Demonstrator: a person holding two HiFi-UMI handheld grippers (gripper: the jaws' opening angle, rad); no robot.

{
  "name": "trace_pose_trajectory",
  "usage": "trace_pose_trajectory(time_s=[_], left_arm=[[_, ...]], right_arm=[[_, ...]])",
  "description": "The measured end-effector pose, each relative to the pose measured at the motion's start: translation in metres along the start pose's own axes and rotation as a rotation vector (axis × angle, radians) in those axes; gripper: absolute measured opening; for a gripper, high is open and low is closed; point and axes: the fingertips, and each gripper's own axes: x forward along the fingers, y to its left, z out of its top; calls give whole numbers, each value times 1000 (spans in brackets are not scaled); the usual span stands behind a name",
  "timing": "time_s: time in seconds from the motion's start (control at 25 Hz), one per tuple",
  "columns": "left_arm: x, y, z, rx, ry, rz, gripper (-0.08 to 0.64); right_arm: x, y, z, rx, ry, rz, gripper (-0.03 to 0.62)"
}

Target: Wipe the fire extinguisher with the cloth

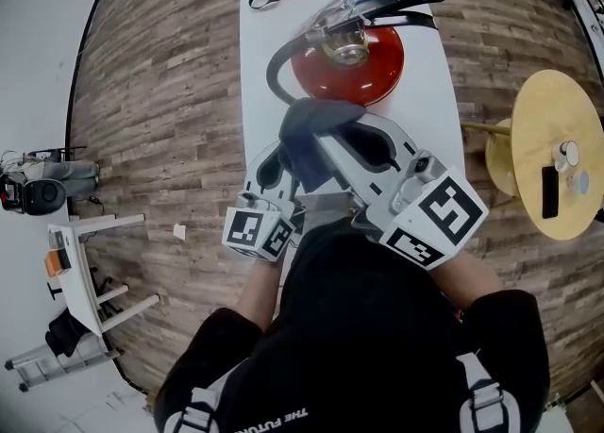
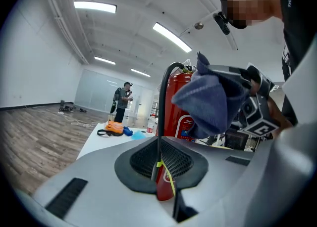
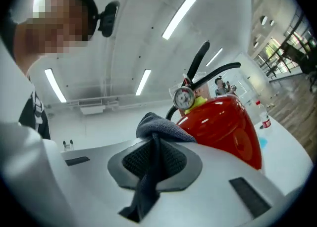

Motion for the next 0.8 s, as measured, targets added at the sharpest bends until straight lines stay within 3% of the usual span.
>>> trace_pose_trajectory(time_s=[0.16,0.32,0.44,0.6,0.68,0.8], left_arm=[[-2,1,-2,-6,0,5,35],[-2,-1,-7,-11,10,-1,35],[0,-2,-8,-9,15,-6,35],[4,-4,-9,-5,23,-19,35],[7,-6,-10,-1,32,-28,35],[13,-10,-10,7,39,-41,35]], right_arm=[[0,-2,-5,-2,18,-24,35],[-22,-36,-66,90,170,-93,35],[-55,-70,-100,76,254,-181,35],[-97,-135,-88,20,181,-339,35],[-95,-142,-58,-19,101,-288,36],[-69,-108,3,-170,-13,-124,35]])
